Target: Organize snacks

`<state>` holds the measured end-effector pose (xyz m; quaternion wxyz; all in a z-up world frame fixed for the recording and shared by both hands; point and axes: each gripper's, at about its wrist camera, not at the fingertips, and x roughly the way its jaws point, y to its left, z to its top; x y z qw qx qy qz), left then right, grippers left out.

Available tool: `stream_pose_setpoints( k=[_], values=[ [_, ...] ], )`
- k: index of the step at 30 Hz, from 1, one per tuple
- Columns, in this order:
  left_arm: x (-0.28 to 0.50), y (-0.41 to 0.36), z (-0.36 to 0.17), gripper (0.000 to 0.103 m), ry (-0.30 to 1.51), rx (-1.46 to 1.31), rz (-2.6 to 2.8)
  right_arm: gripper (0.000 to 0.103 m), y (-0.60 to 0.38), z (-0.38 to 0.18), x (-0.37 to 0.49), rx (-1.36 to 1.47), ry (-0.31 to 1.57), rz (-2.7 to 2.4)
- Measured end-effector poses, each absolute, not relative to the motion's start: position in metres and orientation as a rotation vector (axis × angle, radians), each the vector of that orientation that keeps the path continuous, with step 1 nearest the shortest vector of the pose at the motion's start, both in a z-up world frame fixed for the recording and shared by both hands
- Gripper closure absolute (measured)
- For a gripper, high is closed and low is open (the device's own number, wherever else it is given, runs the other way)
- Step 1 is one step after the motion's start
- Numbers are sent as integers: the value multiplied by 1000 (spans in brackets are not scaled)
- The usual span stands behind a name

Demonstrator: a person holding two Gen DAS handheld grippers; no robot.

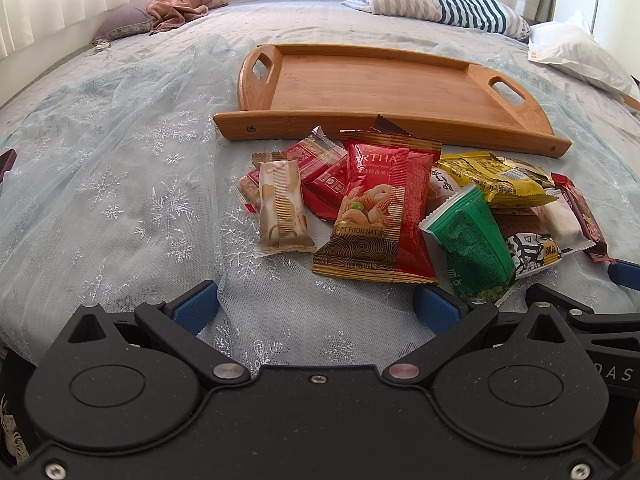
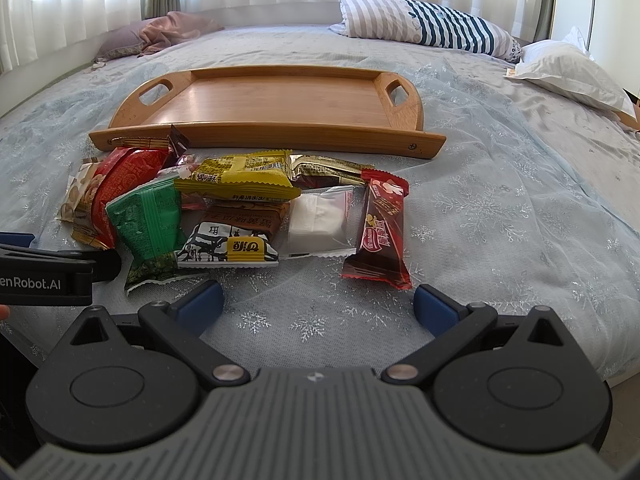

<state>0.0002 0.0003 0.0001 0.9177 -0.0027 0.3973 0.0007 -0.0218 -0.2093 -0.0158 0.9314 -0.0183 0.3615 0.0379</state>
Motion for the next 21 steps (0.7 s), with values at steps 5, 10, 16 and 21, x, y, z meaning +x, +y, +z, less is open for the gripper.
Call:
stream_pose_setpoints(
  k=[5,10,16,21],
  values=[
    [0,0,0,0,816,-5,2,0,-209,-16,-22,-38,739,77],
    [0,0,0,0,817,-5,2,0,-209,-16,-22,-37,740,77],
    [2,-1,-2,0,811,-1,1,0,-210,-16,-22,-34,739,78],
    [-1,-3,0,0,810,-3,4,0,-211,-19,-20,-34,742,78]
  ],
)
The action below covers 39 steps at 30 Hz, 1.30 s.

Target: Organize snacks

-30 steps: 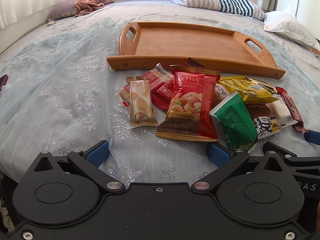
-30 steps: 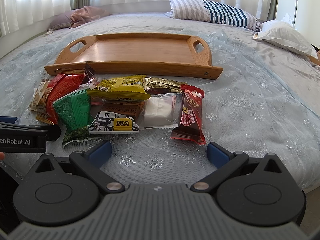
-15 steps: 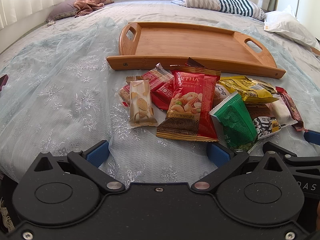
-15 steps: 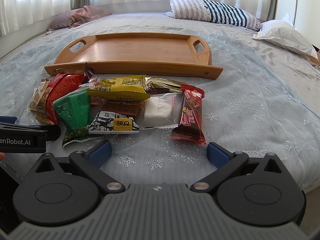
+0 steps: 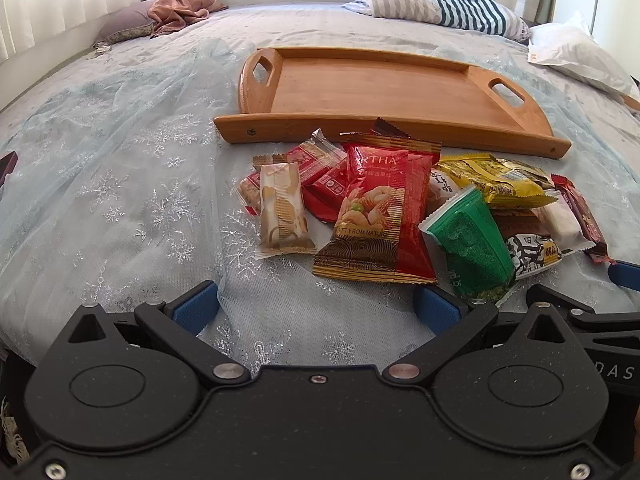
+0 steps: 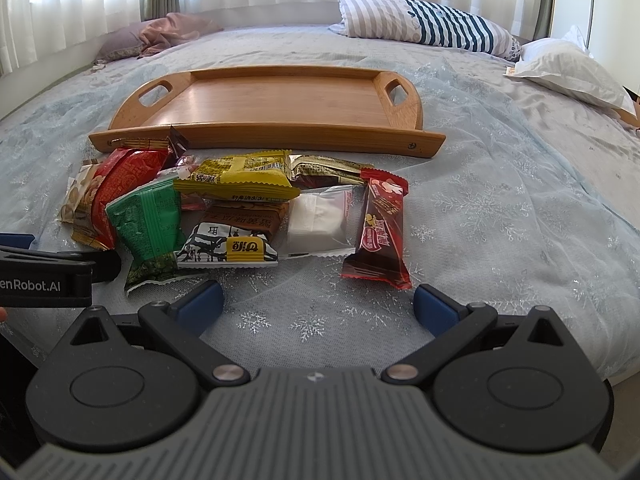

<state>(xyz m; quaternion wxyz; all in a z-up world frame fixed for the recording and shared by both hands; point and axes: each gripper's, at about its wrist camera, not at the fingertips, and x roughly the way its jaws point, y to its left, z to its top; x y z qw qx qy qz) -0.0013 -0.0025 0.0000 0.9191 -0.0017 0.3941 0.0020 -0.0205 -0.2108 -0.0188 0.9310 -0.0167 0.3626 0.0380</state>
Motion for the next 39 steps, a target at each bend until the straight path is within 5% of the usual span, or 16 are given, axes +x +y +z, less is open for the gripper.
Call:
stream_pose_setpoints(
  k=[19,25,30,34,39],
  values=[
    [-3,10,3,0,767,-24,-27,0,-216,-13,-31,-18,701,100],
    [-10,17,23,9,730,-72,-71,1,-224,4,-42,10,647,145],
    [-12,11,42,31,658,-55,-108,13,-237,18,-37,35,574,99],
    [-10,9,52,49,644,-97,-148,32,-247,19,-25,48,559,36],
    [-8,8,56,49,626,-124,-157,52,-257,11,-12,78,592,-4]
  ],
)
